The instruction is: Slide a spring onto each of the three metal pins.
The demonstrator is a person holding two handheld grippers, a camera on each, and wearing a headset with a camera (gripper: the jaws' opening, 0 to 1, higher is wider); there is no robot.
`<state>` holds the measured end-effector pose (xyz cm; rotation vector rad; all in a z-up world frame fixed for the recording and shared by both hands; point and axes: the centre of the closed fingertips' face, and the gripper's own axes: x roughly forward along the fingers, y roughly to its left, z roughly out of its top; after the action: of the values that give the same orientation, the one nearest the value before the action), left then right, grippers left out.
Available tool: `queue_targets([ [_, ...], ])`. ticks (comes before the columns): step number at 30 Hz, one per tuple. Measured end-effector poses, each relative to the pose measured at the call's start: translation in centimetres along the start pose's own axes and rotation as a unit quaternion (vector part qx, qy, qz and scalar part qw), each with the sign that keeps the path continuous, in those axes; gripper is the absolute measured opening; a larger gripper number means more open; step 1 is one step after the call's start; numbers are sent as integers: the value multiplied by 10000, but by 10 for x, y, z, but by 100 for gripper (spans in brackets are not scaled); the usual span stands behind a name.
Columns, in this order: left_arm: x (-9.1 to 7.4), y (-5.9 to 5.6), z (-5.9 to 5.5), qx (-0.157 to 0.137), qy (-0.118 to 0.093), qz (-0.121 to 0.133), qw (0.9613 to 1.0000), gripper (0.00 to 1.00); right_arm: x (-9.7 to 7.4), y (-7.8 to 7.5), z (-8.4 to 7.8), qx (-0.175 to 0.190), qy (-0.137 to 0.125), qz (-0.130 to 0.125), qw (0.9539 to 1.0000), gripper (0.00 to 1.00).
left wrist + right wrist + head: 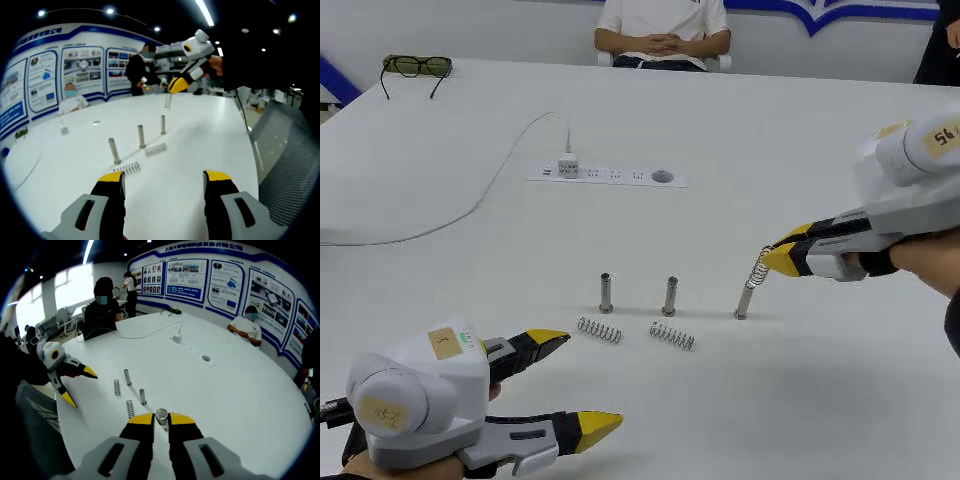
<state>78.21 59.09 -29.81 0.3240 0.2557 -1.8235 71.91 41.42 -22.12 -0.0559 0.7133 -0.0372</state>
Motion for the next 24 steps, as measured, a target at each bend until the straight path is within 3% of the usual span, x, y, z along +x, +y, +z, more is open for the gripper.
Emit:
queue_targets([
  [24, -2, 2, -4, -58, 8, 64, 10000, 64, 18, -14, -11, 142, 195, -6, 9997, 11],
])
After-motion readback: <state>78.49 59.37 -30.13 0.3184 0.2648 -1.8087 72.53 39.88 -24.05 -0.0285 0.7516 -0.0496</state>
